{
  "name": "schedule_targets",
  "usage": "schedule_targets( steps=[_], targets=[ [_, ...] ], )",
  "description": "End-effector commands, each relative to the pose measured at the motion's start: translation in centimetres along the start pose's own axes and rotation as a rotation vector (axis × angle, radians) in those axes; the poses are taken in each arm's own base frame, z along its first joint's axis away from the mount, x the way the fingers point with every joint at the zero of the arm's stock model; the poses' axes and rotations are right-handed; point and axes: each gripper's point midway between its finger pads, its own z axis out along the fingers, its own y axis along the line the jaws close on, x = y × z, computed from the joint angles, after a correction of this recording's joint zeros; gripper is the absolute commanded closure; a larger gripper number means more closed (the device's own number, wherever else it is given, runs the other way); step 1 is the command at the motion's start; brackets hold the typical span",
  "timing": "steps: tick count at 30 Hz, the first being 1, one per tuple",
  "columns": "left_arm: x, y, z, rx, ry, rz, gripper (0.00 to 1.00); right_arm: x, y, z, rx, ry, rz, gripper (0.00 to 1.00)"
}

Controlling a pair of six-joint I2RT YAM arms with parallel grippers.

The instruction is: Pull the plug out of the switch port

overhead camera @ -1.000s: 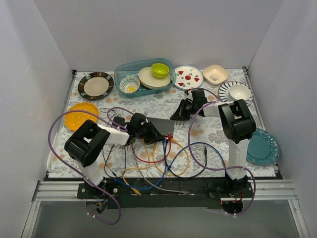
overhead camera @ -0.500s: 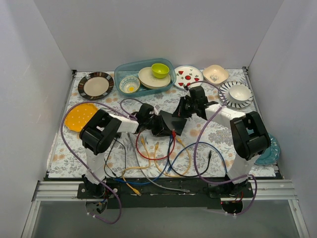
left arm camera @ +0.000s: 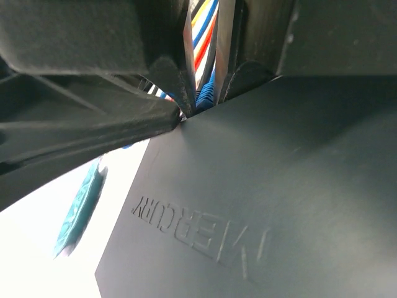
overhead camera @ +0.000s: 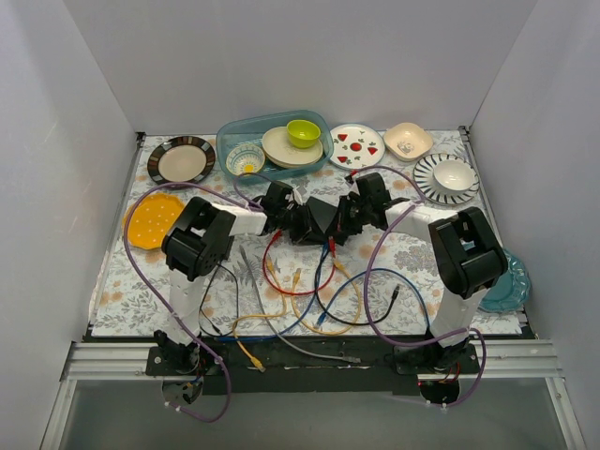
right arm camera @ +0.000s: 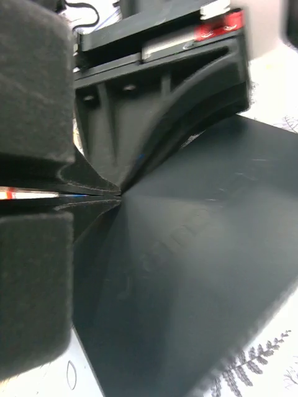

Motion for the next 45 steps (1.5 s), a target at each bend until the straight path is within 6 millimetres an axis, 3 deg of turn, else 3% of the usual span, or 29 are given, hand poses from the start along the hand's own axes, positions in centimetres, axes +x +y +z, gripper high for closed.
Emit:
schedule_targets(
  steps=[1,8,16,18,20,21,22,25,28,31,34,35,38,41,42,43,45],
  targets=[
    [-1.7,5.3,0.8,-0.173,-0.055,-0.087,1.00,1.4,-0.3,-0.3,-0.002,0.029,-0.012,0.99],
    [-2.0,5.4,1.3,-0.166,-0.060,-0.123,1.00,6.0,-2.5,-2.2,0.054,0.089,-0.016,0.99],
    [-3.2,3.6,1.1,-0.107,-0.103,-0.092,1.00,10.8,-5.1,-4.4,0.122,0.151,0.001,0.99],
    [-4.3,2.2,0.2,-0.093,-0.157,-0.062,0.98,9.8,-4.7,-4.9,0.128,0.105,-0.007,0.99],
    [-5.4,1.2,-0.7,-0.085,-0.191,-0.043,0.88,7.9,-3.5,-5.5,0.112,0.041,-0.016,0.99],
    [-5.8,0.9,-1.1,-0.084,-0.204,-0.036,0.70,7.0,-3.2,-5.6,0.120,0.018,-0.020,0.99],
    [-6.8,-0.2,-2.0,-0.081,-0.241,-0.007,0.63,5.5,-2.2,-5.9,0.108,-0.018,-0.029,0.99],
    [-8.2,-0.7,-3.9,-0.124,-0.296,0.004,0.52,3.3,-1.4,-6.6,0.128,-0.075,-0.028,0.99],
    [-8.6,-0.8,-5.1,-0.151,-0.326,0.019,0.46,2.6,-1.2,-6.4,0.123,-0.108,-0.017,0.96],
    [-9.3,-0.6,-6.7,-0.200,-0.396,0.022,0.45,2.7,-1.5,-5.5,0.115,-0.082,0.020,0.98],
    [-11.1,1.6,-9.0,-0.308,-0.521,-0.047,0.45,2.3,-2.4,-4.5,0.137,-0.066,0.075,0.99],
    [-12.1,3.2,-10.2,-0.355,-0.566,-0.090,0.45,2.1,-2.6,-4.3,0.139,-0.068,0.085,0.99],
    [-14.3,5.6,-12.1,-0.399,-0.631,-0.182,0.46,1.2,-3.2,-4.8,0.174,-0.101,0.096,0.99],
    [-16.4,7.2,-11.8,-0.419,-0.635,-0.209,0.48,-0.1,-4.7,-5.6,0.249,-0.139,0.124,0.99],
    [-17.4,6.3,-11.6,-0.390,-0.636,-0.197,0.49,-0.8,-5.0,-5.7,0.267,-0.158,0.128,0.99],
    [-17.5,7.5,-10.5,-0.403,-0.606,-0.200,0.50,-1.3,-5.7,-5.9,0.286,-0.167,0.144,0.99],
    [-17.8,7.8,-9.4,-0.388,-0.574,-0.197,0.52,-1.4,-6.6,-5.4,0.304,-0.145,0.174,0.99]
  ],
)
